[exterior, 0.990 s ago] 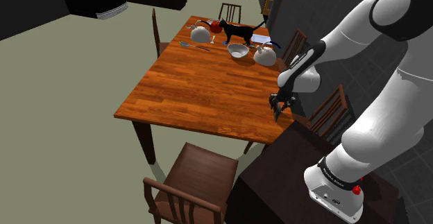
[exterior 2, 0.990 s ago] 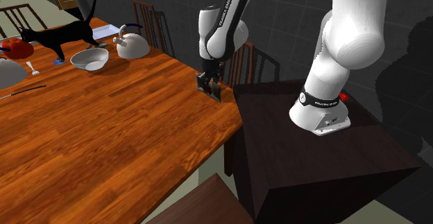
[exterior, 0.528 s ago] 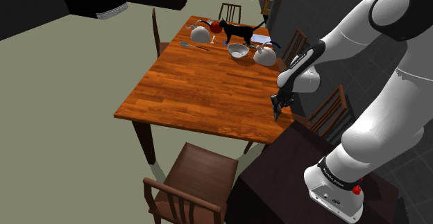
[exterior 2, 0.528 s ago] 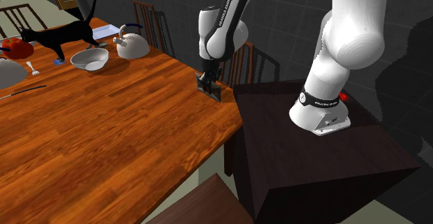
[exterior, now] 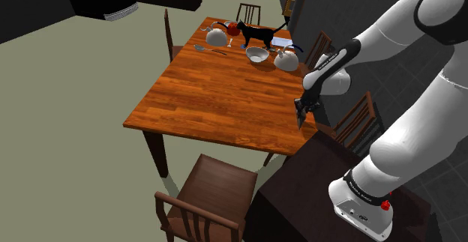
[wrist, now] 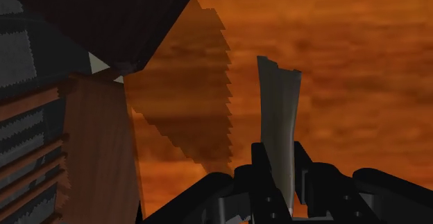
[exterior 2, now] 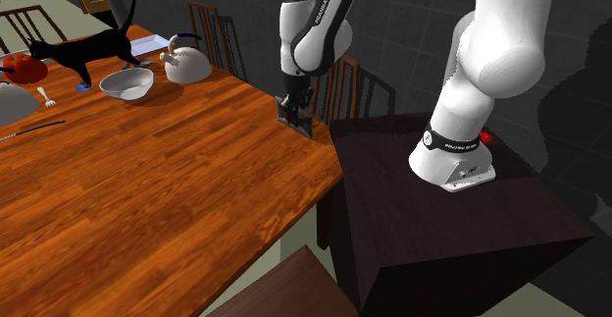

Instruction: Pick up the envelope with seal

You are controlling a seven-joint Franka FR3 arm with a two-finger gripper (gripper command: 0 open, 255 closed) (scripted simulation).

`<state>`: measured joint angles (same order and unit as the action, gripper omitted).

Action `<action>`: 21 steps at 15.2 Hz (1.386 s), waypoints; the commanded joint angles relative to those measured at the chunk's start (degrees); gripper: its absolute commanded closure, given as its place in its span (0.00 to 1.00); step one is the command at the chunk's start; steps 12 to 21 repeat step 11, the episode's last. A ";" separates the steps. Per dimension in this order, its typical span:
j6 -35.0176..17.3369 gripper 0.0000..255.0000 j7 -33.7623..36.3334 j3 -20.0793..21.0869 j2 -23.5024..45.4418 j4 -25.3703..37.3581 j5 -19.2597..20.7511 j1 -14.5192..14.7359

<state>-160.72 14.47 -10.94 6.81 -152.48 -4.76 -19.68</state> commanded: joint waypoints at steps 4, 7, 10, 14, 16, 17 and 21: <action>4.43 1.00 2.15 -0.95 -4.85 -0.31 3.02 0.29; 7.17 1.00 3.18 -1.14 -7.59 -0.24 4.44 0.23; 9.17 1.00 3.79 -1.15 -9.48 -0.10 5.29 0.11; 9.17 1.00 3.79 -1.15 -9.48 -0.10 5.29 0.10; 9.17 1.00 3.79 -1.15 -9.48 -0.10 5.29 0.10; 9.17 1.00 3.79 -1.15 -9.48 -0.10 5.29 0.10; 9.17 1.00 3.79 -1.15 -9.48 -0.10 5.29 0.10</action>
